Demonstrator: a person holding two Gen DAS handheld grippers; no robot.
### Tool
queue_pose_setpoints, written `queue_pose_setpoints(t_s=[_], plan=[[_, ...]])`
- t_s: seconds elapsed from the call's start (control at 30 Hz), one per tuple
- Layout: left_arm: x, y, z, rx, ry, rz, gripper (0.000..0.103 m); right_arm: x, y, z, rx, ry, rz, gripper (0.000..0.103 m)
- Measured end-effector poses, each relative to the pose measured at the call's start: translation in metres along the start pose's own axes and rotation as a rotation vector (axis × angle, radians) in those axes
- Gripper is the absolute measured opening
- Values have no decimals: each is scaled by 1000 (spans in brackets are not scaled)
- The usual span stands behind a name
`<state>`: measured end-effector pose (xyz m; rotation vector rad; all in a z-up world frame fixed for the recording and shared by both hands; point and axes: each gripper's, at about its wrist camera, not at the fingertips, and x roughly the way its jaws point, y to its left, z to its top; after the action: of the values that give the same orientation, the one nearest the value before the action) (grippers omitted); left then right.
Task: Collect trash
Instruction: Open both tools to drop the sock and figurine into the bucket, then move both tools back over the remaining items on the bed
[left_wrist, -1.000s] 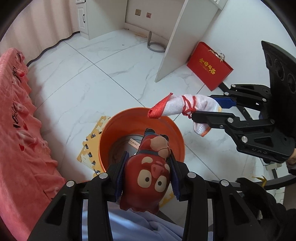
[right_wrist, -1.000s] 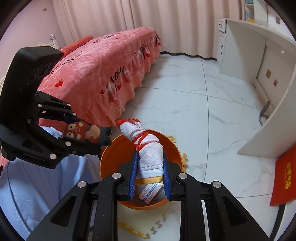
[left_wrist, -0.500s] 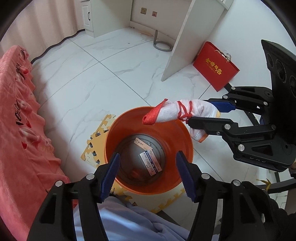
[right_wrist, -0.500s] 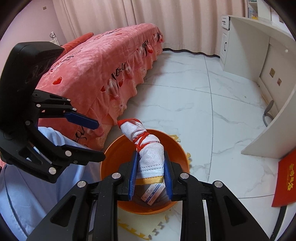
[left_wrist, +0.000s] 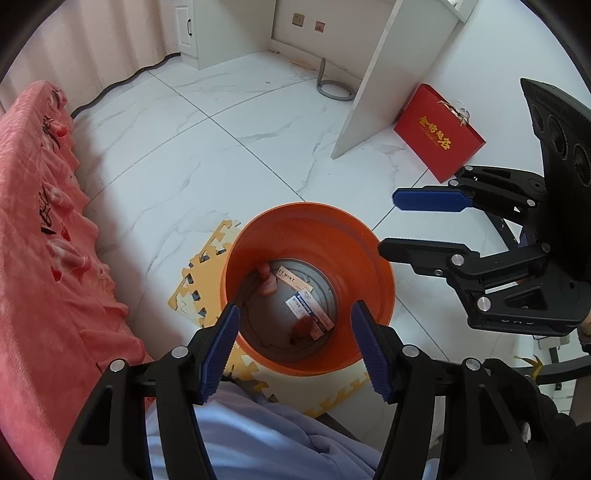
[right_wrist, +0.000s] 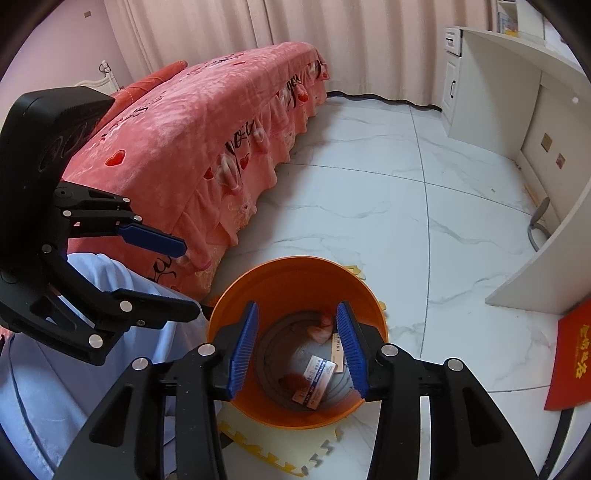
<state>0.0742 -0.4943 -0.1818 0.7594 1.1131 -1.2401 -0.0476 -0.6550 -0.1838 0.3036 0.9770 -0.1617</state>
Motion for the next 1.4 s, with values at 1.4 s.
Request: queue_pose_setpoints(t_s=[1.4], plan=[[-196,61,-224,-478,-249,379,90,-52,265,58,-446,-119,248,91]])
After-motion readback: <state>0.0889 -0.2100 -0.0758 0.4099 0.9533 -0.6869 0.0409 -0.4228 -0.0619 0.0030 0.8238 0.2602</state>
